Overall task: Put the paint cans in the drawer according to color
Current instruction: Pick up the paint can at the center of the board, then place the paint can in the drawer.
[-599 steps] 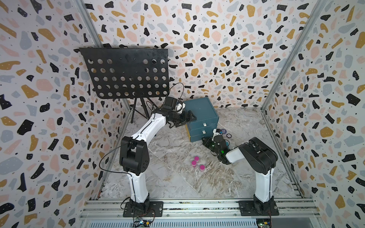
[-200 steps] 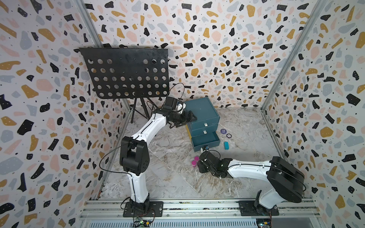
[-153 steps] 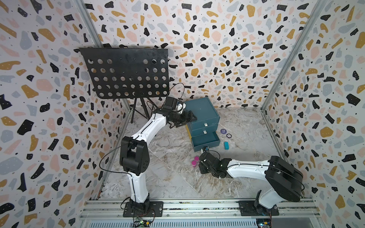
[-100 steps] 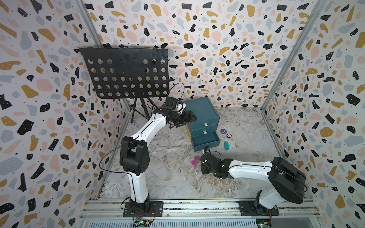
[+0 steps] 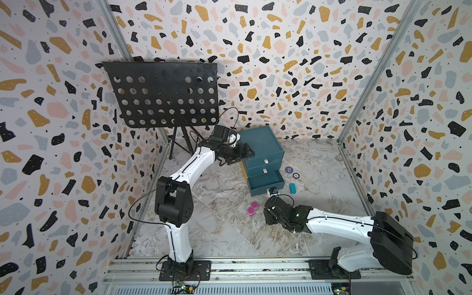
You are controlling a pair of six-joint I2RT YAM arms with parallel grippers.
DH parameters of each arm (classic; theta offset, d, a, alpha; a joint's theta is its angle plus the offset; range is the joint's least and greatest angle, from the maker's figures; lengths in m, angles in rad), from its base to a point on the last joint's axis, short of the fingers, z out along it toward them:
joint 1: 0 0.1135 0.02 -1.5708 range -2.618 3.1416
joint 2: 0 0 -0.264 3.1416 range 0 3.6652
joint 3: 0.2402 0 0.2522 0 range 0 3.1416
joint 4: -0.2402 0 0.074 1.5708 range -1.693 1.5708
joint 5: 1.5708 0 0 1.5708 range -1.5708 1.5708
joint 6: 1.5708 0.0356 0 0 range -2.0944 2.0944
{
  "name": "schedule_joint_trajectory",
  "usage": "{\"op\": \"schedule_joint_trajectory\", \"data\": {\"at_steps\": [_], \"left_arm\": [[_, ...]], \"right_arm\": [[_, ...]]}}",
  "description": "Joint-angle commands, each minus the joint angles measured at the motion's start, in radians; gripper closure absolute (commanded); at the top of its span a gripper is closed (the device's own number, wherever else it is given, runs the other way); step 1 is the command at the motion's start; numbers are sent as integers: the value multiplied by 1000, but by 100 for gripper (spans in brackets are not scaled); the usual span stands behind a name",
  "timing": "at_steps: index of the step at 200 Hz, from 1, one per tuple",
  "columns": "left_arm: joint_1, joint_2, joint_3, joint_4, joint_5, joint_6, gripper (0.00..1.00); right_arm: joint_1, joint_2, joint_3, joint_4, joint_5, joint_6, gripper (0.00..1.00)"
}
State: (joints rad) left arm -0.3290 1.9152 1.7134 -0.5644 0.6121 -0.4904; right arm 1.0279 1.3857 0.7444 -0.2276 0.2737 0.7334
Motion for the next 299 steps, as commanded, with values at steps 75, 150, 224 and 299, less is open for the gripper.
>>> {"op": "schedule_joint_trajectory", "data": {"at_steps": [75,150,224,299], "left_arm": [[1,-1,-11,6,-1,7,2],[1,-1,-11,4,0,6,2],[1,-1,-12,6,2,6,2],[2,3,-12,8,7,4,2]], "right_arm": [[4,70,-8,-28,-74,63,40],[4,93,-1,-34,-8,63,67],[-130,26,233,-83,-2,-106,79],[-258,264,491,3,-157,-158,80]]}}
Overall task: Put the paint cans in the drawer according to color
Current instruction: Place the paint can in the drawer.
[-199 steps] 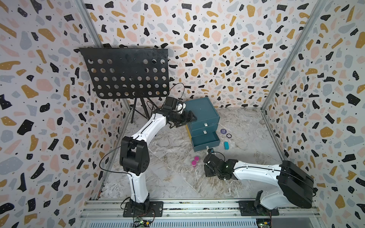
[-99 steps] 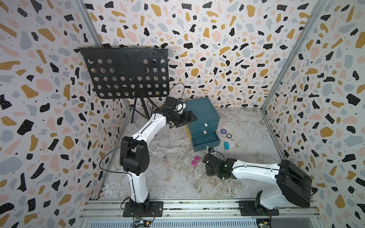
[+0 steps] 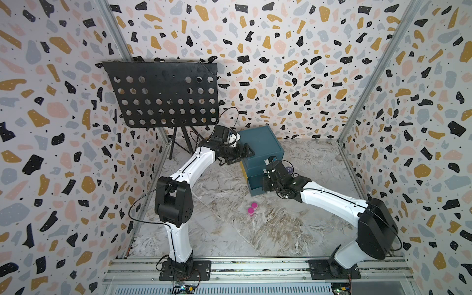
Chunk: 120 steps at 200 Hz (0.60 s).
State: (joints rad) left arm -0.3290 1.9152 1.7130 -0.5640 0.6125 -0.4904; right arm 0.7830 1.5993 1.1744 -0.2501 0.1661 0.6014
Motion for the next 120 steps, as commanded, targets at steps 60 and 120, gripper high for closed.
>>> {"op": "schedule_joint_trajectory", "data": {"at_steps": [60,120], "left_arm": [[1,3,-12,12,16,-2,2],[2,-2,-13,15,18,-3,2]], "right_arm": [[-16,186,117,102,-43,0,54],[-12,132,76,54,-24,-3,44]]}}
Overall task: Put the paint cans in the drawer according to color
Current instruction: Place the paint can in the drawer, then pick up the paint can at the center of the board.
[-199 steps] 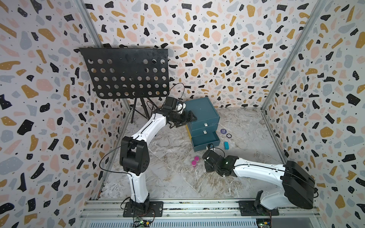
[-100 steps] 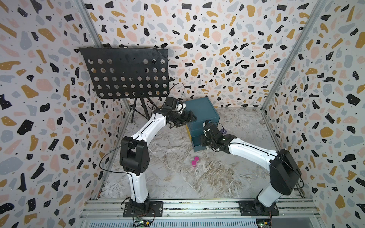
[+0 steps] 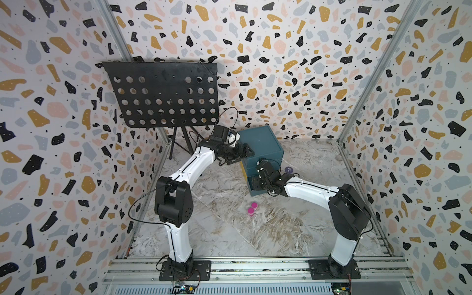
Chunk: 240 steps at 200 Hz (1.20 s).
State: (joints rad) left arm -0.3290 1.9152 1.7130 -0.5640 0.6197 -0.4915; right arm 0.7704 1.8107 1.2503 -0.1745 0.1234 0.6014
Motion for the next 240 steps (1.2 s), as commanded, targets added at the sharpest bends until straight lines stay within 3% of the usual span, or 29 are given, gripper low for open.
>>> {"op": "schedule_joint_trajectory", "data": {"at_steps": [1,74,147,240], "left_arm": [[1,-2,-12,15,11,-2,2],[1,-3,-15,19,9,-5,2],[1,-7,-13,11,-1,4,2],[1,-4,-13,9,1,3,2]], "right_arm": [[2,-83,-2,-22,20,-3,44],[139,-310,-190,-125,104,17,44],[243,-259,-240,-158,104,124,46],[262,-107,-175,-83,19,190,45]]}}
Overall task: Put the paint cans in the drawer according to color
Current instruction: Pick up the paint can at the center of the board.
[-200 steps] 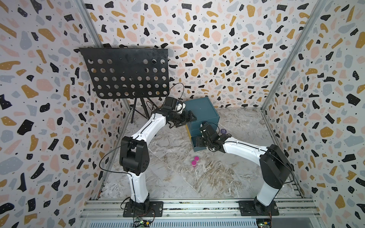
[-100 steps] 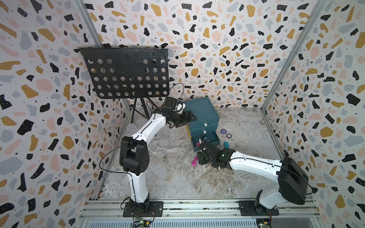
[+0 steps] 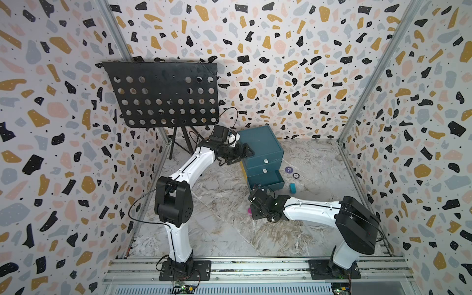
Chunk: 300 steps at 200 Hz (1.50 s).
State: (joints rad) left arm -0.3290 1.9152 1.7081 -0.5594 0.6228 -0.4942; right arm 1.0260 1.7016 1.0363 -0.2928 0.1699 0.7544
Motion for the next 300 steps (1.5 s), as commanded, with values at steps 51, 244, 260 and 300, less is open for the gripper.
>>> {"op": "schedule_joint_trajectory", "data": {"at_steps": [51,244,260,300], "left_arm": [[1,-7,-6,7,0,4,2],[1,-8,-8,7,1,4,2],[2,-8,-9,6,1,6,2],[1,-5,-8,4,-1,6,2]], "right_arm": [[16,42,52,60,-43,52,43],[-52,-207,95,-145,167,-109,78],[-121,-209,99,-121,123,-131,78],[-249,-137,153,-29,-19,-148,78]]}}
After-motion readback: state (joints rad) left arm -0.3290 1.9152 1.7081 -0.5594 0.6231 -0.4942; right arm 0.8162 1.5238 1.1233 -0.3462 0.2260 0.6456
